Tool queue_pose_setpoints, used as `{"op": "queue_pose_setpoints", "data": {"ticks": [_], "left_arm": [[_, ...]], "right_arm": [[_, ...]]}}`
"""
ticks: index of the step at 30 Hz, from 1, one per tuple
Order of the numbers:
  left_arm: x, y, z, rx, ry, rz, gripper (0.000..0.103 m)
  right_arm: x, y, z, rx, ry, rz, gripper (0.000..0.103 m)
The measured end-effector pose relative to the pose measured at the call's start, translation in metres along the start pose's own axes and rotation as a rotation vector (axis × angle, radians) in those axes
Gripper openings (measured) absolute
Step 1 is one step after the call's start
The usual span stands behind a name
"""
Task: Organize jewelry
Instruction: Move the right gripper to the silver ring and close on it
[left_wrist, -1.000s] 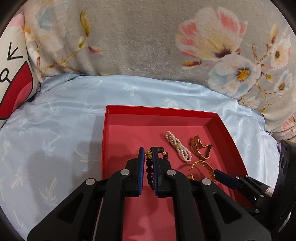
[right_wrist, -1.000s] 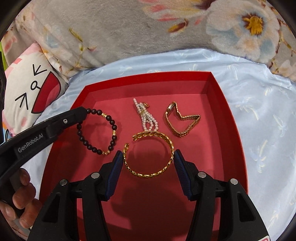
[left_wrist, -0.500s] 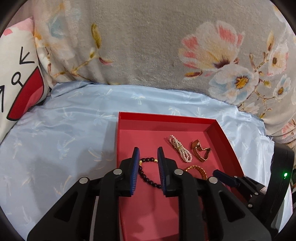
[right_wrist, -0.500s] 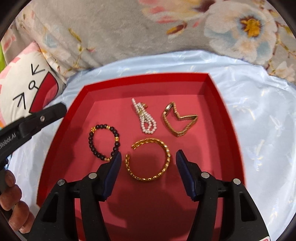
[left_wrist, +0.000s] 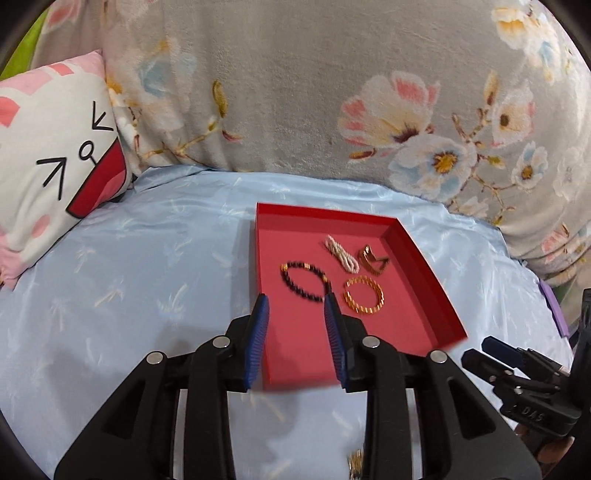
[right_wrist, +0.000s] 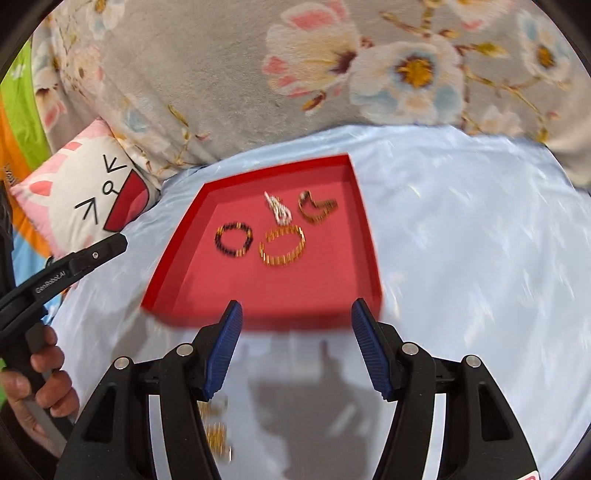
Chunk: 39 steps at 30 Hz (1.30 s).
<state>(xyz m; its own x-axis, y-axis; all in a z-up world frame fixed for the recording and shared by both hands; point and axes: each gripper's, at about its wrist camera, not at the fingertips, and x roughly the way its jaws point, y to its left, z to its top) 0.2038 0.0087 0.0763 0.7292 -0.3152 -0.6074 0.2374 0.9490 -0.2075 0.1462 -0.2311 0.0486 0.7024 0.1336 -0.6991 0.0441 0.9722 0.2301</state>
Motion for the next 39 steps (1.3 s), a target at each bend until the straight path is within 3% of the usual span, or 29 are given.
{"op": "queue_pose_setpoints", "data": {"ticks": [8, 15, 19, 33, 36, 39], "left_arm": [[-0.033, -0.017, -0.069, 0.044, 0.079, 0.0, 0.034], [-0.042, -0.022, -0.118, 0.043, 0.161, 0.003, 0.035], [-0.045, -0.024, -0.139, 0.045, 0.188, 0.022, 0.035], [-0.05, -0.024, -0.156, 0.024, 0.202, 0.044, 0.035], [-0.05, -0.024, -0.156, 0.023, 0.202, 0.041, 0.034], [-0.05, -0.024, -0.157, 0.023, 0.203, 0.041, 0.034]], "right_arm": [[-0.051, -0.007, -0.074, 0.01, 0.035, -0.053, 0.06], [-0.059, 0.008, -0.125, -0.046, 0.099, -0.068, 0.057], [-0.053, 0.021, -0.144, -0.07, 0.137, -0.065, 0.049], [-0.038, 0.039, -0.156, -0.036, 0.129, -0.082, 0.028], [-0.036, 0.036, -0.154, -0.028, 0.121, -0.093, 0.019], [-0.034, 0.033, -0.151, -0.016, 0.117, -0.084, 0.019]]}}
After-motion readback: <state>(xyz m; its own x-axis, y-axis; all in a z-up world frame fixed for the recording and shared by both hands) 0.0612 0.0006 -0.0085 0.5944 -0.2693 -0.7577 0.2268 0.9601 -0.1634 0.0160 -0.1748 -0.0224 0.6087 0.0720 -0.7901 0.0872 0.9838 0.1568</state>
